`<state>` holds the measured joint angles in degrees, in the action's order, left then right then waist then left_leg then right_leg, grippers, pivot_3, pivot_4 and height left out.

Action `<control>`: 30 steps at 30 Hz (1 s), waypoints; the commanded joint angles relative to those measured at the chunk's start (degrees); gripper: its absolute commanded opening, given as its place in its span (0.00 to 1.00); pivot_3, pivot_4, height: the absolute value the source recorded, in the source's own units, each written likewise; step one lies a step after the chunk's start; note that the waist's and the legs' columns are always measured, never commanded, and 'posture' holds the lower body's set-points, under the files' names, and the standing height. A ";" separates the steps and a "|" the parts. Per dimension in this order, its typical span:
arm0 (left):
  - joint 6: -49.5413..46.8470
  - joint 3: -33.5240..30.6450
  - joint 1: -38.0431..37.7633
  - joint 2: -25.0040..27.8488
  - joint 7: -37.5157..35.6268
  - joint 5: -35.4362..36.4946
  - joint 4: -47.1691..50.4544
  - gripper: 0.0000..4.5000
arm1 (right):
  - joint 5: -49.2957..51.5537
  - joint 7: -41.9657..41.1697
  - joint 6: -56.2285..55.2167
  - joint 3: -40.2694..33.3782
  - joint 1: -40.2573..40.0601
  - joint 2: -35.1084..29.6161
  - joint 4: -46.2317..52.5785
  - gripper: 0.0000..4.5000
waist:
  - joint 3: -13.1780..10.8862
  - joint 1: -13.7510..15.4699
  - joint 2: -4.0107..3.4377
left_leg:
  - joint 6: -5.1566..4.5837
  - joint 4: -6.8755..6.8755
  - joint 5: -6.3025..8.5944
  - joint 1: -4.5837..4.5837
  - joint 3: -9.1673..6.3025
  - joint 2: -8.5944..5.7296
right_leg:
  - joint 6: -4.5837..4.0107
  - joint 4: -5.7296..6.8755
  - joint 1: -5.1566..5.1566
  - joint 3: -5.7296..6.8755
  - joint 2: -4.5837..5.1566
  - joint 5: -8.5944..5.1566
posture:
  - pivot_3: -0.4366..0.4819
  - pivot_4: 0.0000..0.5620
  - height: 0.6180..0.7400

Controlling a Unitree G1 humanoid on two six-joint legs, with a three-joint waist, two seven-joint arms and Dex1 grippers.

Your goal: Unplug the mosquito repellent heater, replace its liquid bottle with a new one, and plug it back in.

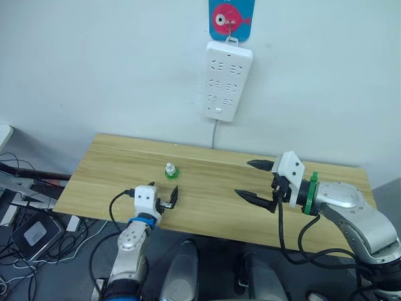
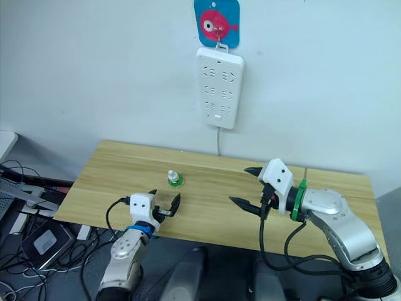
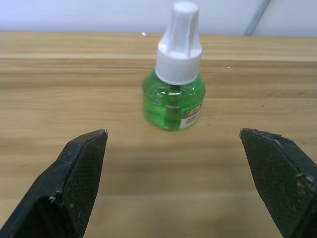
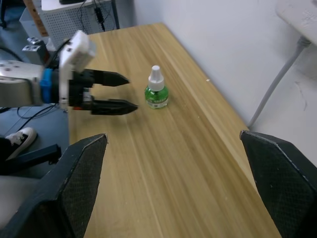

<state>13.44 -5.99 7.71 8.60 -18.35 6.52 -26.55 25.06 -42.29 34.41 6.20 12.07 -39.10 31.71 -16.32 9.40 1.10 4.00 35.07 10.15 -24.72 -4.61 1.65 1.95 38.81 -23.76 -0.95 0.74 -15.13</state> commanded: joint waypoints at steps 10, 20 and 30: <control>15.40 -0.18 13.94 -0.27 1.58 -2.20 -25.17 1.00 | 4.30 2.58 9.07 -5.27 2.70 -2.36 7.76 0.99 | -0.07 -0.11 0.13 | 0.00 0.00 0.00 0.00 -0.01 0.03 | 0.00 0.01 -0.01 0.03 -0.04 0.01 | 0.73 0.48 1.00; 19.10 -0.95 18.26 0.83 3.57 -2.59 -31.49 1.00 | 11.51 8.54 20.17 -8.89 6.36 -1.89 15.30 0.99 | -0.06 -0.34 0.15 | 0.01 -0.01 0.01 -0.03 0.00 0.04 | 0.01 0.00 -0.03 0.03 -0.06 0.02 | 0.72 0.48 1.00; 19.55 -0.76 17.61 1.74 3.76 -3.17 -30.56 0.49 | 19.95 15.15 28.41 -12.87 9.96 -1.41 19.17 1.00 | -0.07 -0.95 0.16 | 0.01 -0.02 0.01 -0.04 -0.01 0.04 | 0.01 -0.02 -0.03 0.04 -0.05 0.02 | 0.73 0.49 1.00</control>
<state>31.96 -6.69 25.63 9.99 -14.58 3.73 -58.43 43.40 -28.02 62.45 -4.97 21.76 -40.22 47.90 -16.39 8.45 1.25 4.01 35.05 10.15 -24.75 -4.62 1.68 1.96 38.79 -23.79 -0.91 0.69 -15.11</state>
